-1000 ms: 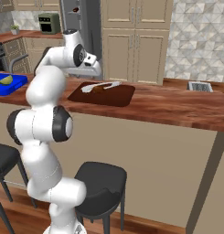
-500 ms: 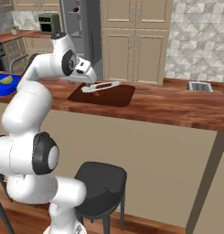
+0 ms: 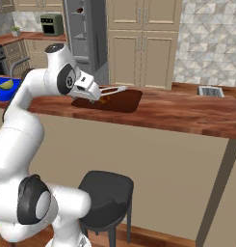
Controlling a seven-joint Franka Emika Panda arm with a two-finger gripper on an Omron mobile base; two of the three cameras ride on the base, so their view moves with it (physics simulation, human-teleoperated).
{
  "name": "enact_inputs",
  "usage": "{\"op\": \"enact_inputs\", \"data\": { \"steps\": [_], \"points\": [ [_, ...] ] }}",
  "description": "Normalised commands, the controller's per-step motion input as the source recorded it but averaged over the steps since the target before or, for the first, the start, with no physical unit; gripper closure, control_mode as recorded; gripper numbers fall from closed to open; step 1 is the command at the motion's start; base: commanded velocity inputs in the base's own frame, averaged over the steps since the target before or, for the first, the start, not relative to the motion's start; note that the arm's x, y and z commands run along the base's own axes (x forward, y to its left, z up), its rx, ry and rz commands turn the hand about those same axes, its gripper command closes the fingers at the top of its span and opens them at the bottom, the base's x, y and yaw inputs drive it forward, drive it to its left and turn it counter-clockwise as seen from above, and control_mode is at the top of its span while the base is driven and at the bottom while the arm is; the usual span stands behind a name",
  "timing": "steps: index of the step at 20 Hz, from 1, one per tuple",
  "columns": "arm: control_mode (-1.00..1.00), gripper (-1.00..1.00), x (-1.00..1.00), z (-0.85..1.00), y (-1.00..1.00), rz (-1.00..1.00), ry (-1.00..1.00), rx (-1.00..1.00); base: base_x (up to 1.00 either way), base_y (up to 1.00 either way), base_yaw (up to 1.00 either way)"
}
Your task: Gather the squash and lemon wedge from the fridge and place them on a tray on the dining counter. Then gather the steak and chicken drumstick from the fridge and place them on the other tray.
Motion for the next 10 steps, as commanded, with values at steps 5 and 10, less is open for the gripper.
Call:
{"op": "enact_inputs", "data": {
  "steps": [5,10],
  "points": [
    [-1.00,-1.00,-0.62,-0.05,-0.12,-0.01,0.00,0.00,0.00,0.00,0.00],
    [-1.00,-1.00,-0.07,-0.10,0.00,0.00,0.01,0.00,0.00,0.00,0.00]
  ]
}}
